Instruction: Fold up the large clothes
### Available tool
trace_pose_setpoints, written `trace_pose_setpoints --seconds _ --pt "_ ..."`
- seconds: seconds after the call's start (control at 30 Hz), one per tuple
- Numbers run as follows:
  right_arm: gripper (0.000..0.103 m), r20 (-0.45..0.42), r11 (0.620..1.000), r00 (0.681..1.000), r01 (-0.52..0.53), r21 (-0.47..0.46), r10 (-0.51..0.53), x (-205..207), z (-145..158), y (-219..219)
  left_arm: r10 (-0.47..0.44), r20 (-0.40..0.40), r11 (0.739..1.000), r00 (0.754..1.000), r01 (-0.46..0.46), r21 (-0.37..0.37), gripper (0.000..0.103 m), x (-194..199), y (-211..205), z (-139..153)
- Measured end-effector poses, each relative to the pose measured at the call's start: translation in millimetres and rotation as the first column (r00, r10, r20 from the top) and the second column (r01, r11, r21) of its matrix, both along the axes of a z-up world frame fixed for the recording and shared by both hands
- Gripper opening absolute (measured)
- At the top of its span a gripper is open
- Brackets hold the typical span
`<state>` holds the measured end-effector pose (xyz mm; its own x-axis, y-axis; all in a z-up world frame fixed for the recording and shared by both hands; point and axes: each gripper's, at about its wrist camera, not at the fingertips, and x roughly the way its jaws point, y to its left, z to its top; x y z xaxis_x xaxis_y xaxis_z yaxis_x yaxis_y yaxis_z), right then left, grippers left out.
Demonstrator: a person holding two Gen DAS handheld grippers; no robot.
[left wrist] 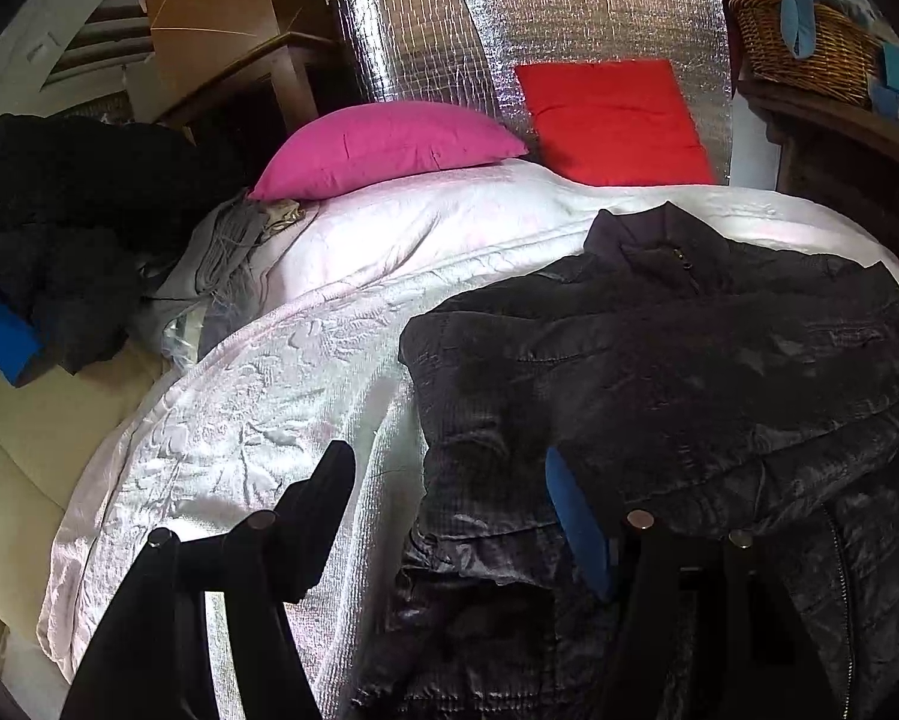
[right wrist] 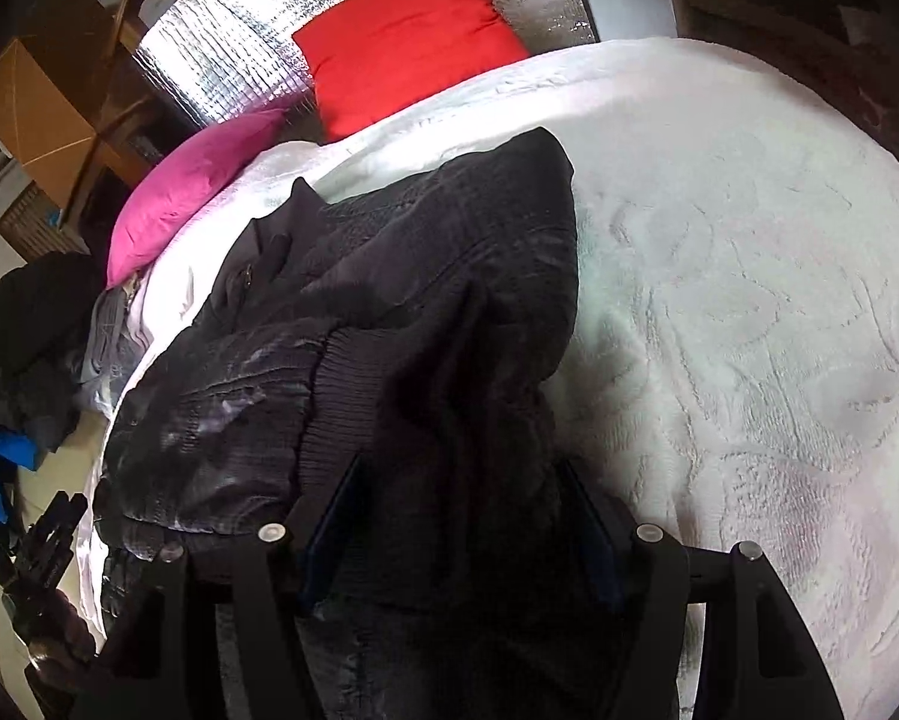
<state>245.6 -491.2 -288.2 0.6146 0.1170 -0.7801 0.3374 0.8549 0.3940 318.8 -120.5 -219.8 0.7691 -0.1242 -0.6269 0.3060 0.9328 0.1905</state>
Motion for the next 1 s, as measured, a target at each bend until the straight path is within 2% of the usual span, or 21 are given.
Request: trace_pose_setpoints --seconds 1.0 --pt "0.069 0.016 1.000 1.000 -0.007 -0.021 0.007 -2.6 -2.2 3.6 0.016 -0.013 1.000 1.000 -0.016 0.015 0.067 5.5 7.7 -5.6"
